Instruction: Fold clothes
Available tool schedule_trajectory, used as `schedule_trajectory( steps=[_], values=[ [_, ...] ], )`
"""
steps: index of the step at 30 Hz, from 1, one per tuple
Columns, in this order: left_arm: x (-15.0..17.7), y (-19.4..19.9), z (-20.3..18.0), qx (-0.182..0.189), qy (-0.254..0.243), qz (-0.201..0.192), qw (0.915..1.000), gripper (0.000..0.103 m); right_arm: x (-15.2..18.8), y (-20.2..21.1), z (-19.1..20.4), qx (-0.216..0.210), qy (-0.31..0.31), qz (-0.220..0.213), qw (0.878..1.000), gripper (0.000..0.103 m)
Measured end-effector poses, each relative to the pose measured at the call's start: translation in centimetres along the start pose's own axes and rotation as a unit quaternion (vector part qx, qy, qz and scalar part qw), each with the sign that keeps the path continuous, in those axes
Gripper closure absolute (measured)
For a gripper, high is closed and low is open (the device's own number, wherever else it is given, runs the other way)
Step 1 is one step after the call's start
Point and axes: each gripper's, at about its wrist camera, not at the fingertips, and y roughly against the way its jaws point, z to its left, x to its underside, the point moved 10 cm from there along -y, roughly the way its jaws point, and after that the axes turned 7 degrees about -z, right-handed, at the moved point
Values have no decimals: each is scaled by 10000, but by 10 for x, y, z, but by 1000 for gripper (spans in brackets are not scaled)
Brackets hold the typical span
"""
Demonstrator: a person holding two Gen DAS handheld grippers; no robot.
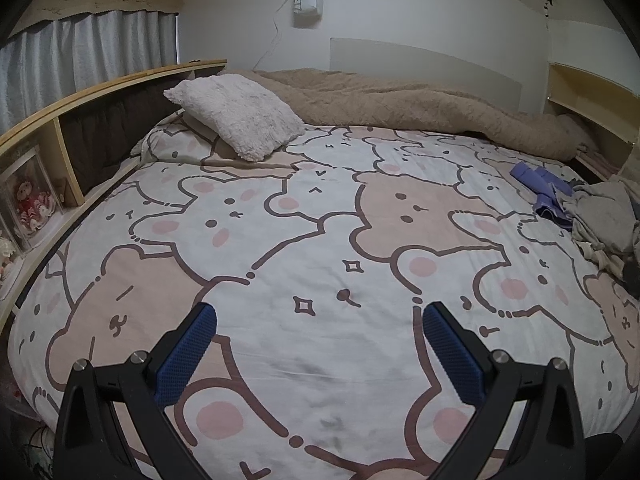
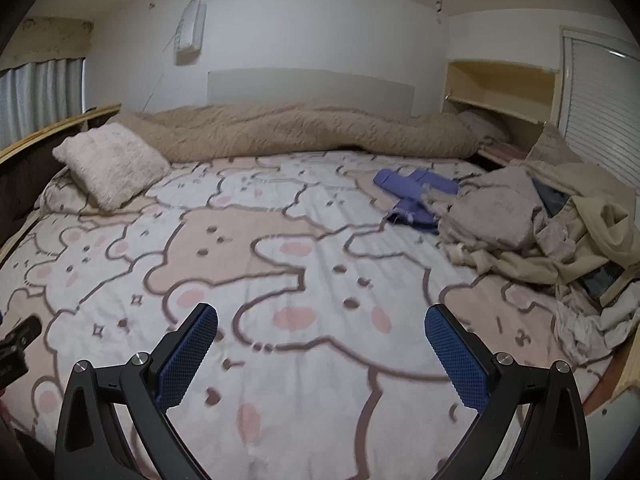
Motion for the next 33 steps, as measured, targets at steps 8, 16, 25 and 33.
schedule_trajectory(
  steps=[8, 16, 25, 33],
  values=[
    [5, -12, -8, -52, -165, 84, 9998, 0, -57, -42, -110, 876, -442, -606, 9933, 0],
    [7, -19, -27, 135, -383, 133, 9991, 0, -94, -89, -286, 3217, -380, -334, 9455, 0],
    [5, -23, -37, 193, -529, 143, 9983, 0, -50, -116, -450, 5544, 530, 1120, 8230, 1],
    [6, -30, -37, 108, -548, 193, 9983, 0, -1, -132, -502, 5818, 1835, 2289, 7586, 14]
  ],
)
